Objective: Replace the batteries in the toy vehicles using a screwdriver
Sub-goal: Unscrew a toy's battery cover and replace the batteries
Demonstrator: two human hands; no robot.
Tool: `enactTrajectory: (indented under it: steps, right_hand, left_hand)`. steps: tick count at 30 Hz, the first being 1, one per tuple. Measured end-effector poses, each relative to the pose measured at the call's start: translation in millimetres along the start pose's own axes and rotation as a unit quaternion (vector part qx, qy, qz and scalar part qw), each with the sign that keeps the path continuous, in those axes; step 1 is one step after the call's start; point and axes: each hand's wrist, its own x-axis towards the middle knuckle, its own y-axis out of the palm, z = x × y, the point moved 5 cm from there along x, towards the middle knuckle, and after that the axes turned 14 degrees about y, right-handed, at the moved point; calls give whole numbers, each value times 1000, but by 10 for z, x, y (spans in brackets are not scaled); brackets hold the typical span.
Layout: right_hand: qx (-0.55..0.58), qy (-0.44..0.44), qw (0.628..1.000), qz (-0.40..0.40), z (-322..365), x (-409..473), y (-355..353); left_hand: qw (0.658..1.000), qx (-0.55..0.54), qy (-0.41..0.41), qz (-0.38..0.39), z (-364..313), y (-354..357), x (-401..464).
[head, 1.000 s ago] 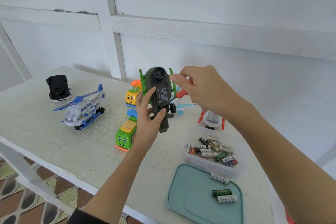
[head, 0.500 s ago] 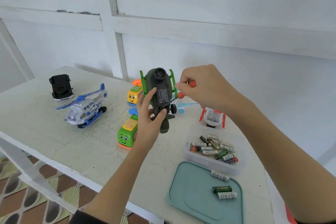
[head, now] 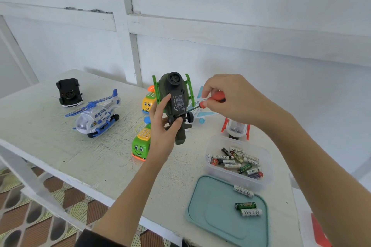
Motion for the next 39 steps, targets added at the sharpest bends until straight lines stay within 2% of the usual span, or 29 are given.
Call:
enactTrajectory:
  steps: [4,7,11,13,17,22,30,34,39]
  right_hand:
    - [-139,-9,990,28,-41,-20,54]
    - [-81,-16,996,15,-91,-12,75]
    - [8,-45,998,-49,-202,57,105]
    - [20,-50,997,-48,-280,91,160]
    - [14,-61,996,63,-399,120,450]
    - [52,-19,982,180,-491,153,1044]
    - [-17,16,968,249,-551,129,1837]
    - [-109,21,958,263,-589,110,2019]
    - [-158,16,949,273,-620,118,2139]
  left_hand:
    - [1000,0,2,-9,-63,-63,39]
    - [1000,-2,19,-19,-158,-128,76]
    - [998,0,44,-36,-241,-274,119]
    - [998,5,45,-46,-248,-373,127]
    - [997,19,46,-59,-259,-558,104]
    - [997,33,23,-69,-259,-686,23]
    - [997,40,-3,-65,-172,-787,-116]
    - [997,46,-17,-60,-157,-774,-144]
    - [997,47,-26,-58,-143,-771,-160]
